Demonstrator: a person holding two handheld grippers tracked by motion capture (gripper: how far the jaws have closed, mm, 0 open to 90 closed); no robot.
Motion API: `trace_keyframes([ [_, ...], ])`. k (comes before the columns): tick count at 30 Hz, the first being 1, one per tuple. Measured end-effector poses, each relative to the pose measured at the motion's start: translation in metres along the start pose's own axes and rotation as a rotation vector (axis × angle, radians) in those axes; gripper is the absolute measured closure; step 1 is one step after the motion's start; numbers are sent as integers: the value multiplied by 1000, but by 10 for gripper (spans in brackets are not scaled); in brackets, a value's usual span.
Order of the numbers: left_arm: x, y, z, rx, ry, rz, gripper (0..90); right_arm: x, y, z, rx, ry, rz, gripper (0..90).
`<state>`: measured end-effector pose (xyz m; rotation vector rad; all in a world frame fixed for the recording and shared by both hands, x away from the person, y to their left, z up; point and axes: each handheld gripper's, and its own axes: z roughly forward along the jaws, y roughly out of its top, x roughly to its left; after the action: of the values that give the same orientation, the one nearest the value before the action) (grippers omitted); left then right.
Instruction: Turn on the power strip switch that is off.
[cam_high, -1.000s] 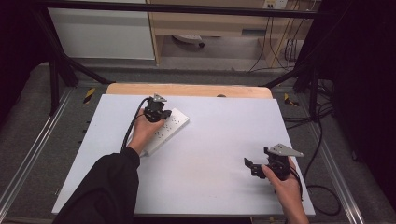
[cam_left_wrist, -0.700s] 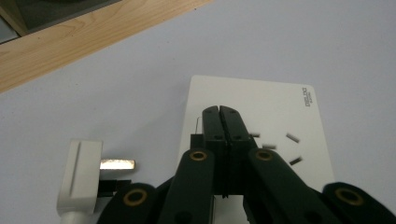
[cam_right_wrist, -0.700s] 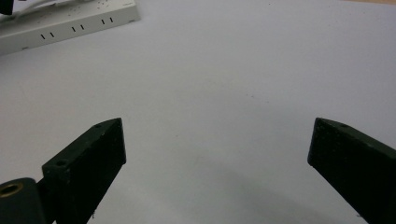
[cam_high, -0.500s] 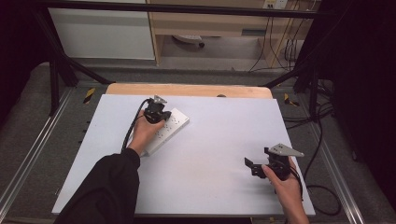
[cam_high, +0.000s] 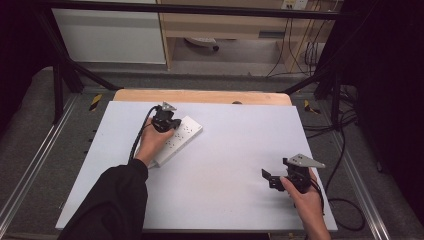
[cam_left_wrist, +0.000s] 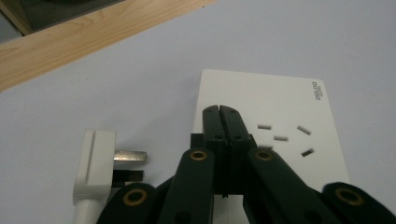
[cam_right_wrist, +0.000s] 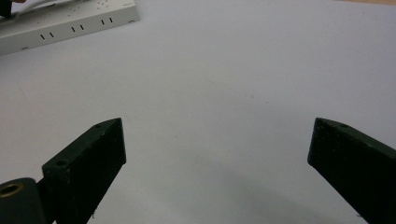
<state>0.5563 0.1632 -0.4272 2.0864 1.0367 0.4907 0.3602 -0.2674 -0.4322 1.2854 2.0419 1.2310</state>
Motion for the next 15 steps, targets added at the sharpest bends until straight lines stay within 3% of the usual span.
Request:
trace_keyframes([
  [15,0,-1,-1,9,-14,2,900,0,0,0,0,-1,-1,46],
])
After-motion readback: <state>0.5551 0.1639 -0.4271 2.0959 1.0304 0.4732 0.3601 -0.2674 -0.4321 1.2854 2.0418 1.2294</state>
